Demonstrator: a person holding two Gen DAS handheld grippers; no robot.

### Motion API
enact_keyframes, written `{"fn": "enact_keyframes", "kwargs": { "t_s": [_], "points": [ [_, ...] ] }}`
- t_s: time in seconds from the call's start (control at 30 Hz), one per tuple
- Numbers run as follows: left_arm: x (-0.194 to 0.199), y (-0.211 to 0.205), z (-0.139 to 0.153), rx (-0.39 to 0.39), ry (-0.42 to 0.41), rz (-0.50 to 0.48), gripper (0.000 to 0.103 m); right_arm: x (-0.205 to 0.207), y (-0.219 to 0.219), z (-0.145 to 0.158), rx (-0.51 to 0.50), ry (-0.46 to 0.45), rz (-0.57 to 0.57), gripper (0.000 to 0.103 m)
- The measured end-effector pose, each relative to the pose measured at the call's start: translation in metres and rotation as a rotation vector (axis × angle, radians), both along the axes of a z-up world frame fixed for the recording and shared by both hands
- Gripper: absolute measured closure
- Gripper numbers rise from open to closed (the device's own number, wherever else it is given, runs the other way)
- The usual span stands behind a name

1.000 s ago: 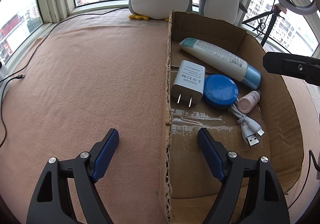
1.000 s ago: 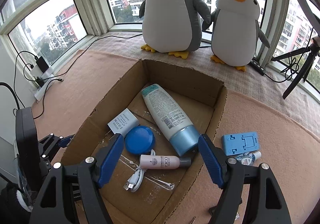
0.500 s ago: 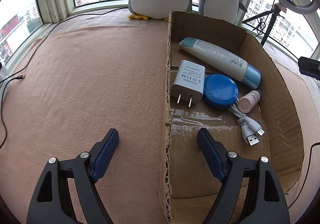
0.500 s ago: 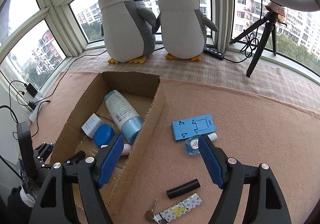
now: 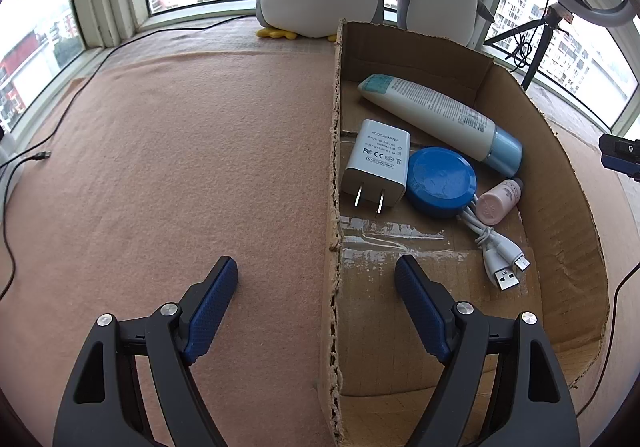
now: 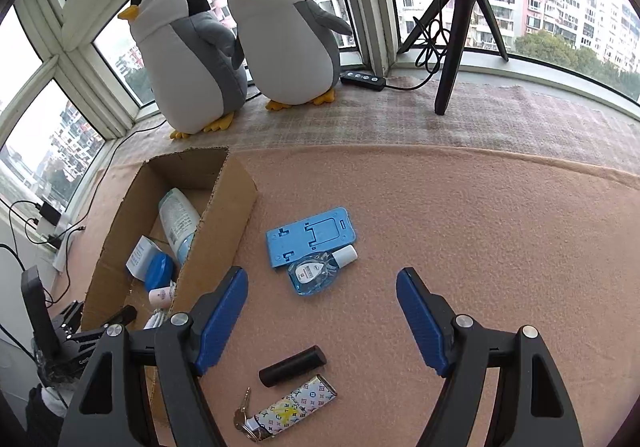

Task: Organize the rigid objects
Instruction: 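Move the right gripper to the small blue eye-drop bottle and close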

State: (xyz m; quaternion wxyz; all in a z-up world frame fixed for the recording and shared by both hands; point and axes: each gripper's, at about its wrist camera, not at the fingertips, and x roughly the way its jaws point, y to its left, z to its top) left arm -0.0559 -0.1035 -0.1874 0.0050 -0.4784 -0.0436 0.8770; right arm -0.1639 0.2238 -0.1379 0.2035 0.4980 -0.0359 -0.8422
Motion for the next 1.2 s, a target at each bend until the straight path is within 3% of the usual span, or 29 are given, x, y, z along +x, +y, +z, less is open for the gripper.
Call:
{"fn": "enact_keyframes", "kwargs": {
  "t_s": [0.4, 1.03, 1.2],
  "points": [
    [-0.001, 0.001, 0.000, -0.009, -0.001, -0.003, 0.020, -0.007, -0.031, -0.029, 0.142, 0.042, 0.220, 0.030],
    [0.001, 0.000, -0.001, -0.011, -0.008, 0.012, 0.019, -0.028, -0.049, -0.057, 0.194, 0.003, 0.309, 0.030],
    [0.001, 0.001, 0.000, -0.017, -0.009, 0.007, 0.018, -0.025, -0.049, -0.058, 0.228, 0.016, 0.295, 0.046]
  ]
}}
